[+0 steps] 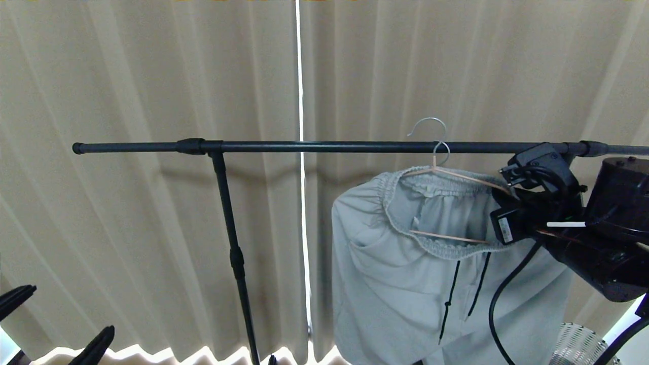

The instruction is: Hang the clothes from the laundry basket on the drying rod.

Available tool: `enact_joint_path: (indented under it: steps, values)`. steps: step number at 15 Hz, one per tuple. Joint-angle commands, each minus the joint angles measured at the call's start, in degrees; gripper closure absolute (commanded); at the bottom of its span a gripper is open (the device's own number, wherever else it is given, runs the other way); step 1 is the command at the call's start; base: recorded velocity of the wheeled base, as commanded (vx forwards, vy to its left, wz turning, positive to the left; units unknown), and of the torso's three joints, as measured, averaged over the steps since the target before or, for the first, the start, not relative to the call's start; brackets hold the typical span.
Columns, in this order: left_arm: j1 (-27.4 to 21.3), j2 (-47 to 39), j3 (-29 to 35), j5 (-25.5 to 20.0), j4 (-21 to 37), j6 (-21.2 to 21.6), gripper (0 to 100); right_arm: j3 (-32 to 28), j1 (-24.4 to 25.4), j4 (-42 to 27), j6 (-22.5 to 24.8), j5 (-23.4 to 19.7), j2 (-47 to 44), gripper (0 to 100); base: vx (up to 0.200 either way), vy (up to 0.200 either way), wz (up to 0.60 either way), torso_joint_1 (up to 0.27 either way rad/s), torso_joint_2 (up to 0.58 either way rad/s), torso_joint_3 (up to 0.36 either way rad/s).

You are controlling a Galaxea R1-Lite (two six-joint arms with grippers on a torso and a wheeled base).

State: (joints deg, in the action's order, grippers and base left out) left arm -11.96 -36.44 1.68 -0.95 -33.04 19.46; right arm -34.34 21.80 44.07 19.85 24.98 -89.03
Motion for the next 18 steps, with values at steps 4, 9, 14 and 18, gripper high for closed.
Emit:
enact_joint_path:
  steps: [4, 9, 14, 18]
  values:
    - [0.18, 20.79, 17.13, 3.76, 35.32, -4.60, 0, -7.41, 4.48, -10.23, -2.00, -0.02, -0.53, 100, 0.000, 0.000, 0.00, 0.000, 0.00, 0.000]
    - [4.84, 27.38, 14.23, 3.68, 42.97, -7.50, 0, -16.28, 4.57, -22.45, -7.72, 2.27, -2.99, 100, 0.000, 0.000, 0.00, 0.000, 0.00, 0.000]
    - [5.19, 28.53, 13.00, 3.68, 43.14, -7.50, 0, -17.16, 4.57, -22.45, -7.72, 5.70, -6.77, 100, 0.000, 0.000, 0.00, 0.000, 0.00, 0.000]
    - [5.19, 28.88, 12.38, 3.59, 43.14, -7.24, 0, -17.87, 4.39, -22.62, -7.54, 8.33, -8.97, 100, 0.000, 0.000, 0.00, 0.000, 0.00, 0.000]
